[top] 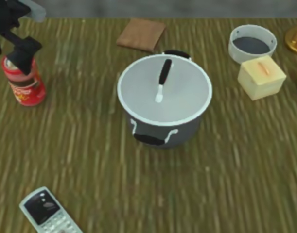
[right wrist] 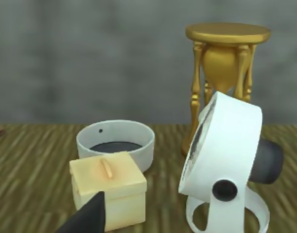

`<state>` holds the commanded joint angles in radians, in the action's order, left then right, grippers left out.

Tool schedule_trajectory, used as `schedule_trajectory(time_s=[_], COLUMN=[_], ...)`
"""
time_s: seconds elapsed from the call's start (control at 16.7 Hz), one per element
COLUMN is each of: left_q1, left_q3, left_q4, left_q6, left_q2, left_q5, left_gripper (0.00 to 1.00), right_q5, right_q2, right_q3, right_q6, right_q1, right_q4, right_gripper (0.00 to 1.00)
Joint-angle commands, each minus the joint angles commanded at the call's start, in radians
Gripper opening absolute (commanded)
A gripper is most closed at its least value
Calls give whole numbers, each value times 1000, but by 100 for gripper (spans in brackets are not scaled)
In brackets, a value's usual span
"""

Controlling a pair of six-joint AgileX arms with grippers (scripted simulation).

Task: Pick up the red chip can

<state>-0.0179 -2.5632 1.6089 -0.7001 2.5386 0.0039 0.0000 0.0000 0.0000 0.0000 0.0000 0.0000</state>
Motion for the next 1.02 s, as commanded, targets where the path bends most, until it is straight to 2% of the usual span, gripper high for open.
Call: schedule_trajectory(time_s=[0.24, 0.6, 0.9, 1.02], left_q1=[1, 1, 2, 2], left_q3=[43, 287, 311, 311], left_q4=[-39, -228, -251, -251], left_q6=[-1, -1, -1, -1], left_q2=[-11, -55, -60, -60], left_q5=[0, -1, -1, -1], left_gripper=[100, 100, 100, 85], right_q5=[0, 0, 0, 0], right_q2=[0, 0, 0, 0], right_q3=[0, 0, 0, 0], right_q6=[0, 0, 0, 0], right_q1=[0, 0, 0, 0], right_q4=[0, 0, 0, 0], right_gripper=[100, 100, 100, 100])
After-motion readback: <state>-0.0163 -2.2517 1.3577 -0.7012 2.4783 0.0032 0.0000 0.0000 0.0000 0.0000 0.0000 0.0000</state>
